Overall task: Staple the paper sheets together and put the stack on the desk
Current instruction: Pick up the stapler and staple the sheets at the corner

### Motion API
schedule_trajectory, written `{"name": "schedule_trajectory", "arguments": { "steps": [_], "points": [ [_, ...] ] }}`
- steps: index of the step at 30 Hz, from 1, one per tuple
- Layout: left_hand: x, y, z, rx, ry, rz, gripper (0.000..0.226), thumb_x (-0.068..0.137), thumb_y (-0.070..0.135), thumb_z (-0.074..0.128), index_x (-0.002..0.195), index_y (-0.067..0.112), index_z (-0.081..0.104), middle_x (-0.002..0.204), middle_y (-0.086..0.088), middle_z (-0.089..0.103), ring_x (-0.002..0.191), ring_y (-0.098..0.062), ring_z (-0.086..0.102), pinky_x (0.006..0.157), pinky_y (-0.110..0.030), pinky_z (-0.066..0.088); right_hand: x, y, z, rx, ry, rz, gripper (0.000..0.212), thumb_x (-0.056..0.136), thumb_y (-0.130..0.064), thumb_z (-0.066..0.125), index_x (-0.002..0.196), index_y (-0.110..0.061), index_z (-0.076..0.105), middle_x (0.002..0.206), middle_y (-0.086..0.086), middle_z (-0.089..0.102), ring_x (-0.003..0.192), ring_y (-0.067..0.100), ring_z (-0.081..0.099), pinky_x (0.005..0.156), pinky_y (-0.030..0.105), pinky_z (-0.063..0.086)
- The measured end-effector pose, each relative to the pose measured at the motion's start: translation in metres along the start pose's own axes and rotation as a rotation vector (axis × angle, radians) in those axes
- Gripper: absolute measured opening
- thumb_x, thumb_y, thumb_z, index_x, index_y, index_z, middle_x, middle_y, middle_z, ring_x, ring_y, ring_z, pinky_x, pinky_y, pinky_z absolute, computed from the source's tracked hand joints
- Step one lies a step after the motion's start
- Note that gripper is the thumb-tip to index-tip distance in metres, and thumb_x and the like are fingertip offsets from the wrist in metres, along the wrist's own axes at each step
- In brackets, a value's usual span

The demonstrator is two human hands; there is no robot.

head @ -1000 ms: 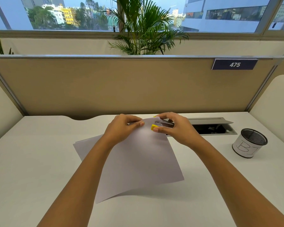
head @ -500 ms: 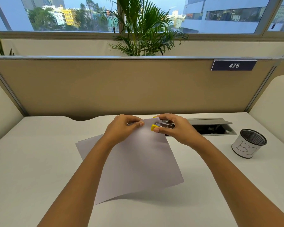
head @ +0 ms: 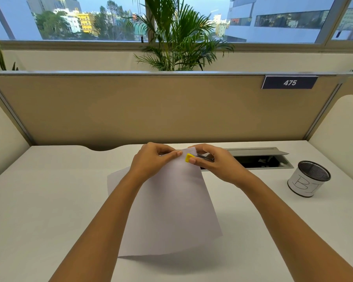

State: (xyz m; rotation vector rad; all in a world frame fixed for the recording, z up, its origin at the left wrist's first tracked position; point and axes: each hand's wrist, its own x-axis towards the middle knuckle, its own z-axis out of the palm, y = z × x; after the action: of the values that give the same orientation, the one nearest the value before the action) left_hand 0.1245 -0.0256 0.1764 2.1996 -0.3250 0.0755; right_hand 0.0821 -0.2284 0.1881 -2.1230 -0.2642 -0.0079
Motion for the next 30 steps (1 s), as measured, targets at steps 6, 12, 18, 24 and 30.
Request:
{"name": "schedule_trajectory", "arguments": {
  "steps": [6, 12, 18, 24, 30],
  "points": [
    [0.000, -0.001, -0.001, -0.021, 0.003, -0.018, 0.014, 0.073, 0.056, 0.065, 0.071, 0.044, 0.072, 0.081, 0.022, 0.072, 0.086, -0.008, 0.066, 0.082, -0.044, 0.053, -0.002, -0.001, 0.002, -0.015, 0.015, -0.023, 0.045, 0.070, -0.042, 0.076, 0.106, -0.036, 0.049, 0.099, -0.011, 0.057, 0.069, 0.001, 0.056, 0.078, 0.028, 0.051],
    [-0.001, 0.000, -0.002, -0.024, 0.012, -0.018, 0.014, 0.077, 0.051, 0.067, 0.076, 0.039, 0.074, 0.083, 0.019, 0.072, 0.087, -0.009, 0.066, 0.082, -0.045, 0.053, -0.002, 0.007, 0.004, -0.189, 0.092, -0.130, 0.031, 0.080, -0.029, 0.071, 0.098, -0.027, 0.046, 0.102, -0.018, 0.055, 0.060, 0.007, 0.043, 0.059, 0.023, 0.038],
    [-0.002, -0.001, -0.001, -0.026, 0.017, -0.024, 0.024, 0.069, 0.061, 0.062, 0.073, 0.040, 0.073, 0.081, 0.020, 0.072, 0.086, -0.009, 0.066, 0.081, -0.046, 0.054, -0.004, 0.011, 0.009, -0.172, 0.122, -0.116, 0.017, 0.088, -0.035, 0.059, 0.100, -0.032, 0.047, 0.096, -0.023, 0.056, 0.081, 0.008, 0.057, 0.080, 0.041, 0.054],
    [-0.003, -0.004, -0.001, -0.086, 0.034, -0.020, 0.026, 0.065, 0.064, 0.061, 0.074, 0.042, 0.073, 0.081, 0.022, 0.072, 0.089, -0.008, 0.066, 0.084, -0.048, 0.053, -0.007, 0.010, 0.008, -0.139, 0.160, -0.082, 0.014, 0.092, -0.044, 0.046, 0.099, -0.039, 0.035, 0.100, -0.022, 0.055, 0.105, 0.008, 0.058, 0.084, 0.040, 0.049],
    [-0.004, -0.006, -0.002, -0.145, 0.042, -0.061, 0.036, 0.060, 0.069, 0.059, 0.076, 0.040, 0.073, 0.083, 0.024, 0.072, 0.093, -0.008, 0.066, 0.088, -0.049, 0.051, -0.005, 0.018, 0.008, -0.027, 0.202, -0.052, 0.018, 0.094, -0.031, 0.048, 0.104, -0.029, 0.033, 0.107, -0.003, 0.053, 0.096, 0.017, 0.059, 0.077, 0.027, 0.049]
  ]
}}
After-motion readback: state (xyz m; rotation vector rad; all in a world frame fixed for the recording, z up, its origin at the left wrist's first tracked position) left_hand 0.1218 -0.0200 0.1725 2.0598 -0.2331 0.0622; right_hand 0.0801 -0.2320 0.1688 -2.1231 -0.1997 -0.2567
